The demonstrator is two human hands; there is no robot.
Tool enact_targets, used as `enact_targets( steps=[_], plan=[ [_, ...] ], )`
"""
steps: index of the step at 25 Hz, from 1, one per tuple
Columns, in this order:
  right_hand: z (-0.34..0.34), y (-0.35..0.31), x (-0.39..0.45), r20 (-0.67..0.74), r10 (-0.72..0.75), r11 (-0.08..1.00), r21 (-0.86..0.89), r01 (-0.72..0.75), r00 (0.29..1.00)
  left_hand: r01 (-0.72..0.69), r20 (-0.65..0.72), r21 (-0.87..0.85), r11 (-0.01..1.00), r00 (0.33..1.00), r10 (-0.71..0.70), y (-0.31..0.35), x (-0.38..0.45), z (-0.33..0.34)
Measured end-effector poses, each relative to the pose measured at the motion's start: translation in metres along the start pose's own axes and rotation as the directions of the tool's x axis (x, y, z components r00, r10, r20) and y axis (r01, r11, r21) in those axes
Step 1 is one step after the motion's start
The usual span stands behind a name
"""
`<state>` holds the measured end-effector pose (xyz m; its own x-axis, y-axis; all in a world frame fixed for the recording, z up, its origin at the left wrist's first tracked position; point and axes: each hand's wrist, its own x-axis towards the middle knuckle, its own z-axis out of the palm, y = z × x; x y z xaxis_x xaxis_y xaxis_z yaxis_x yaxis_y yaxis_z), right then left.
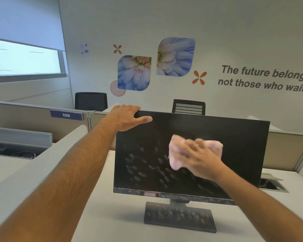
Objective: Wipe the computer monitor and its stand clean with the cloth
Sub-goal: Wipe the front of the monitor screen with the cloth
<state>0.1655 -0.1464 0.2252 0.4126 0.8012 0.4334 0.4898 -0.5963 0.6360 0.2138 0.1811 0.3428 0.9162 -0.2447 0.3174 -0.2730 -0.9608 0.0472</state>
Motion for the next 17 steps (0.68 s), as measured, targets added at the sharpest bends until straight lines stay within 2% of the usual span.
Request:
enact_targets(
  steps=[1,2,3,4,5,6,7,8,9,10,11,12,13,14,15,16,17],
  plan=[
    [0.001,-0.003,-0.002,0.060,-0.189,0.980,-0.044,0.192,0.980,0.004,0.003,-0.009,1.000,1.000,-0.004,-0.001,-0.001,0.000],
    [-0.002,0.002,-0.001,0.073,-0.249,0.965,-0.071,0.254,0.966,0.006,0.006,-0.022,1.000,1.000,-0.006,-0.002,-0.001,0.000],
    [-0.004,0.009,0.004,0.068,-0.175,0.981,-0.069,0.180,0.982,0.008,0.009,-0.034,0.999,1.000,-0.008,-0.003,-0.001,0.000],
    [-0.005,0.013,0.009,0.008,0.013,0.999,-0.033,-0.013,1.000,0.010,0.013,-0.046,0.999,1.000,-0.009,-0.003,-0.001,-0.001],
    [-0.005,0.013,0.014,-0.051,0.214,0.977,0.026,-0.213,0.975,0.011,0.013,-0.055,0.998,1.000,-0.010,-0.004,-0.001,-0.001],
    [-0.004,0.009,0.018,-0.092,0.295,0.955,0.053,-0.292,0.951,0.010,0.010,-0.060,0.998,1.000,-0.009,-0.004,-0.001,-0.001],
    [-0.001,0.003,0.021,-0.075,0.225,0.974,0.028,-0.224,0.971,0.008,0.008,-0.062,0.998,1.000,-0.008,-0.004,-0.001,-0.001],
    [0.004,-0.005,0.020,-0.018,0.046,0.999,-0.007,-0.046,0.999,0.006,0.008,-0.061,0.998,1.000,-0.006,-0.004,-0.001,-0.001],
    [0.006,-0.008,0.017,0.048,-0.149,0.987,-0.048,0.151,0.988,0.005,0.009,-0.059,0.998,1.000,-0.004,-0.004,-0.001,-0.001],
    [0.003,-0.004,0.017,0.060,-0.238,0.968,-0.072,0.242,0.969,0.004,0.012,-0.057,0.998,1.000,-0.003,-0.005,-0.002,-0.001],
    [-0.001,0.004,0.020,0.039,-0.193,0.978,-0.078,0.196,0.980,0.003,0.013,-0.056,0.998,1.000,-0.002,-0.005,-0.002,-0.002],
    [-0.004,0.010,0.025,-0.026,-0.032,0.998,-0.059,0.030,0.999,0.002,0.012,-0.056,0.998,1.000,-0.002,-0.005,-0.003,-0.002],
    [-0.006,0.013,0.030,-0.106,0.182,0.983,0.001,-0.183,0.978,0.004,0.008,-0.057,0.998,1.000,-0.003,-0.005,-0.003,-0.001],
    [-0.007,0.010,0.033,-0.151,0.303,0.953,0.047,-0.299,0.941,0.007,0.003,-0.060,0.998,1.000,-0.007,-0.004,-0.003,-0.001],
    [-0.006,0.004,0.036,-0.169,0.269,0.963,0.028,-0.268,0.948,0.008,0.000,-0.064,0.998,1.000,-0.008,-0.004,-0.002,-0.001],
    [-0.001,-0.003,0.036,-0.138,0.113,0.993,-0.018,-0.116,0.984,0.008,0.000,-0.067,0.998,1.000,-0.008,-0.004,-0.002,-0.001],
    [0.004,-0.011,0.033,-0.052,-0.104,0.993,-0.062,0.101,0.993,0.009,0.005,-0.072,0.997,1.000,-0.008,-0.004,-0.002,-0.001]
  ],
)
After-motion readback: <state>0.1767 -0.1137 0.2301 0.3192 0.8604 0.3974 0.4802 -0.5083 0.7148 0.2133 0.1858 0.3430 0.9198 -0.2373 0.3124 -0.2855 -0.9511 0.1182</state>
